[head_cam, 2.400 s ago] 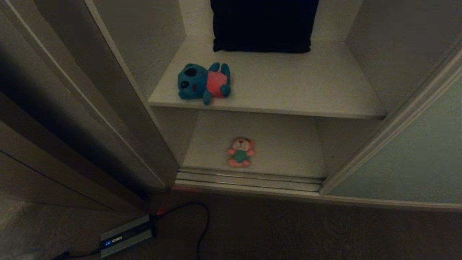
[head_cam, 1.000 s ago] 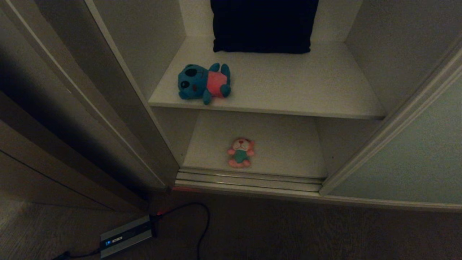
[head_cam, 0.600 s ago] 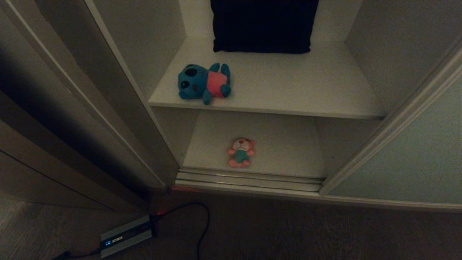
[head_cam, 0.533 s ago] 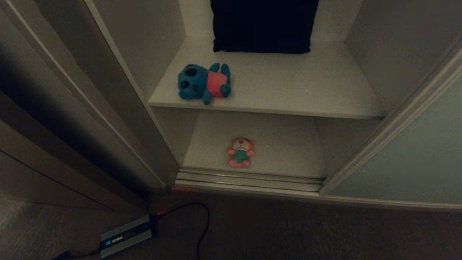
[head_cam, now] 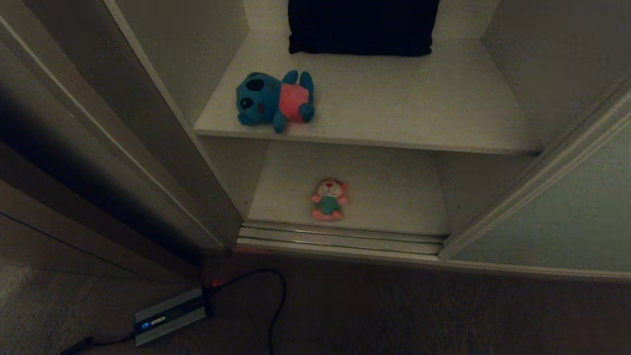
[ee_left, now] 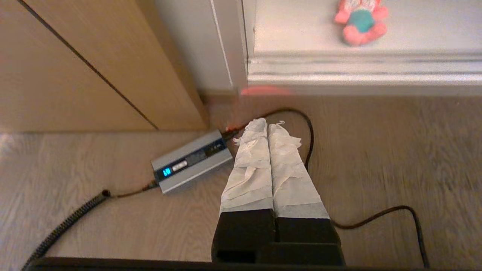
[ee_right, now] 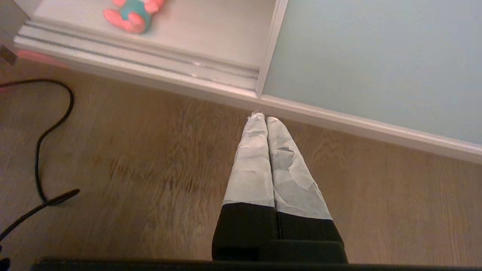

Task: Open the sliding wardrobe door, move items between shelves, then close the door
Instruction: Place the pink doll on the higher shelf

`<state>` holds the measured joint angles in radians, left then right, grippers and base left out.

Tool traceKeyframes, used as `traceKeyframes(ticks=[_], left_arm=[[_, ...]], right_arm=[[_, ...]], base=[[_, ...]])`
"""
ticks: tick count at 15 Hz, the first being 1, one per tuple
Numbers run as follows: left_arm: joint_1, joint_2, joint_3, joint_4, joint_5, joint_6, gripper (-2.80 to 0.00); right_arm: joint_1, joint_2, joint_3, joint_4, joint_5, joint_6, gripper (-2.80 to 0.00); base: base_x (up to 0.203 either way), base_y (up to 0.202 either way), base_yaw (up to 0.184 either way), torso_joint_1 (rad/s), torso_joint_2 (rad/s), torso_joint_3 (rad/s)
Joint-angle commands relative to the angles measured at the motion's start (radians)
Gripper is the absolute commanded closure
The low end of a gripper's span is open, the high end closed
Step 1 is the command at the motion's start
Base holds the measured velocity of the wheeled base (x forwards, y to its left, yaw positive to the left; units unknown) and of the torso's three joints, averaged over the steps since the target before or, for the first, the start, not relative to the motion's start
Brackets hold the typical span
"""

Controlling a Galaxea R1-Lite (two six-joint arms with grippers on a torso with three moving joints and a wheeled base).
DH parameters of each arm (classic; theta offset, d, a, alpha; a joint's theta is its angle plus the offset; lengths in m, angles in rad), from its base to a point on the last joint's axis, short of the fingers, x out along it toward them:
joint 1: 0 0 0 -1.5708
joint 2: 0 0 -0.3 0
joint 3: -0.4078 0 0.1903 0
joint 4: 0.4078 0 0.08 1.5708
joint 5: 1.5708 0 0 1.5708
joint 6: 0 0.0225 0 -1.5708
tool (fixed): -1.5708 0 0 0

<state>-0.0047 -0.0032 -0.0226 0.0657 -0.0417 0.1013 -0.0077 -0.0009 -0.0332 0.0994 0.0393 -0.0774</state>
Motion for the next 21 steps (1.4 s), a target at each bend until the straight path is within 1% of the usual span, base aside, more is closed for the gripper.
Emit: traceKeyframes(ticks=[1, 4, 21], left_arm=[[0.000, 0.003, -0.002, 0.002, 0.000, -0.003, 0.00], [0.000, 0.005, -0.002, 0.006, 0.000, 0.005, 0.00], [0.000, 0.003, -0.002, 0.005, 0.000, 0.003, 0.00]], right_arm=[[0.000, -0.001, 0.000, 0.000, 0.001, -0.001, 0.00], [0.000, -0.001, -0.001, 0.000, 0.001, -0.001, 0.00], [0.000, -0.002, -0.001, 0.000, 0.001, -0.001, 0.00]], base=[[0.000, 0.000, 0.000, 0.001, 0.00, -0.191], [0.000, 0.000, 0.000, 0.001, 0.00, -0.197], [0.000, 0.000, 0.000, 0.002, 0.00, -0.197]])
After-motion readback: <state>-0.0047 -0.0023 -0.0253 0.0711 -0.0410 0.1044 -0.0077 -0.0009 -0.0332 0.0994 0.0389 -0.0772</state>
